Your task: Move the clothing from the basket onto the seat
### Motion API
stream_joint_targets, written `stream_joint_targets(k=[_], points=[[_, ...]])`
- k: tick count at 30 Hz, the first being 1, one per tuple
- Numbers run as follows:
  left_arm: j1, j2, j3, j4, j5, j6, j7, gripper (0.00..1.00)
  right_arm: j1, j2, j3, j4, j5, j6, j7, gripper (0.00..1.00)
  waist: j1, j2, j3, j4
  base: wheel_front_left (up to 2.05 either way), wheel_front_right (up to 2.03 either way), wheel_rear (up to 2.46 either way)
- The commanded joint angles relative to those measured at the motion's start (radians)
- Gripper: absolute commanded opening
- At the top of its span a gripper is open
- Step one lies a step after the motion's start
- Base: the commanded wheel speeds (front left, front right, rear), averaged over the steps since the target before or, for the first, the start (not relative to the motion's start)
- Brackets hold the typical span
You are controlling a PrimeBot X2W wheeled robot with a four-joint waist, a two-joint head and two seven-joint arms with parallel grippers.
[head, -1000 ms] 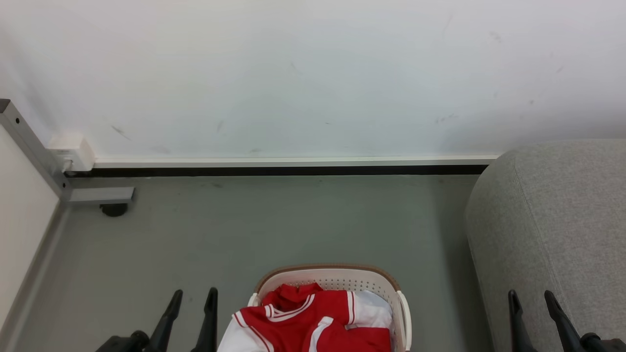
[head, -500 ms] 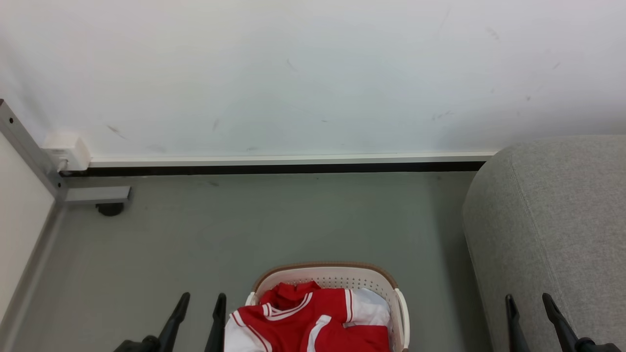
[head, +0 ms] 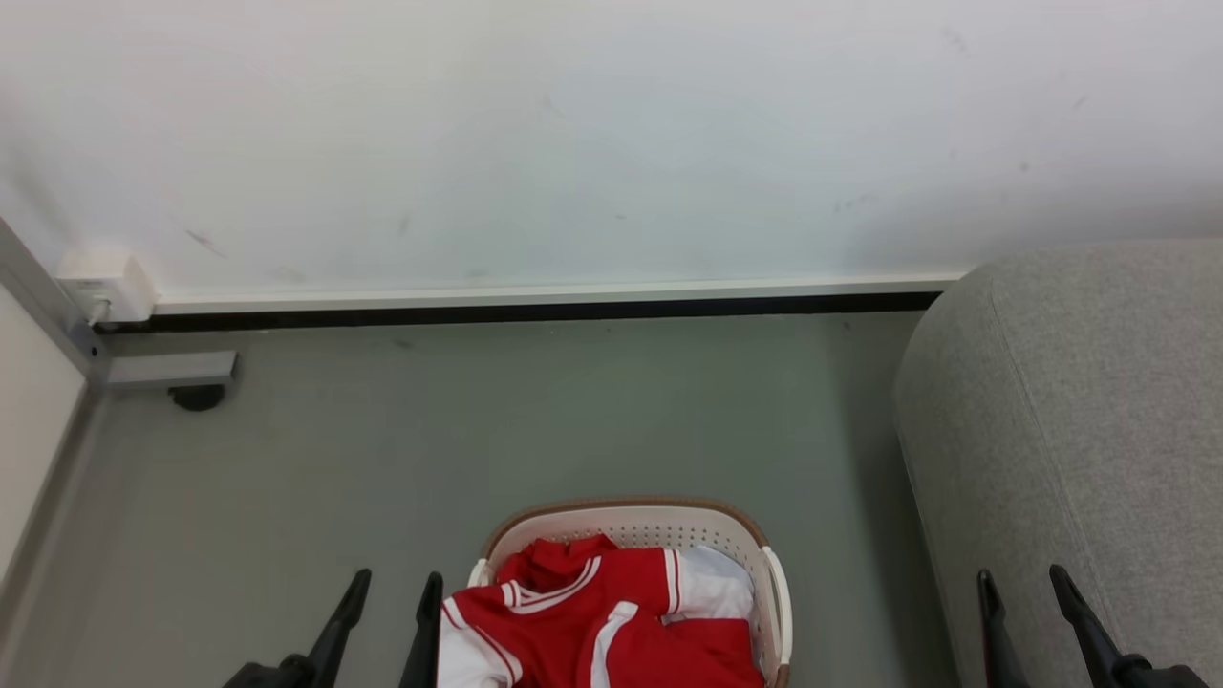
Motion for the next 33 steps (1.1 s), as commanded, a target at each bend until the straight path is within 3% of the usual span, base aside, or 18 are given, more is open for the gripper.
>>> stream_joint_targets(k=[1, 12, 22, 28, 33], points=[[-0.007, 0.01, 0.0, -0.001, -0.009, 0.001, -0.001, 1.0, -0.014, -0.005, 0.003, -0.006, 0.007, -0.002, -0.003, 1.0, 0.0, -0.0001, 0.012, -0.008, 0.0, 0.0, 0.0], [-0.134, 0.087, -0.079, 0.002, -0.026, 0.001, -0.001, 1.0, -0.099, -0.005, 0.032, -0.064, 0.032, -0.002, -0.002, 1.0, 0.0, -0.0001, 0.179, -0.062, 0.0, 0.0, 0.0], [-0.405, 0.199, -0.33, 0.167, -0.076, 0.001, 0.001, 1.0, -0.215, -0.004, 0.052, -0.147, 0.059, -0.002, -0.002, 1.0, 0.0, -0.0001, 0.404, -0.113, 0.0, 0.0, 0.0], [-0.604, 0.202, -0.493, 0.298, -0.153, 0.001, 0.095, 1.0, -0.282, -0.004, 0.055, -0.203, 0.064, -0.002, -0.002, 1.0, 0.0, -0.0001, 0.548, -0.124, 0.0, 0.0, 0.0], [-0.737, 0.188, -0.574, 0.397, -0.198, 0.001, 0.194, 1.0, -0.33, -0.004, 0.059, -0.251, 0.053, -0.002, -0.002, 1.0, 0.0, -0.0001, 0.658, -0.129, 0.0, 0.0, 0.0]])
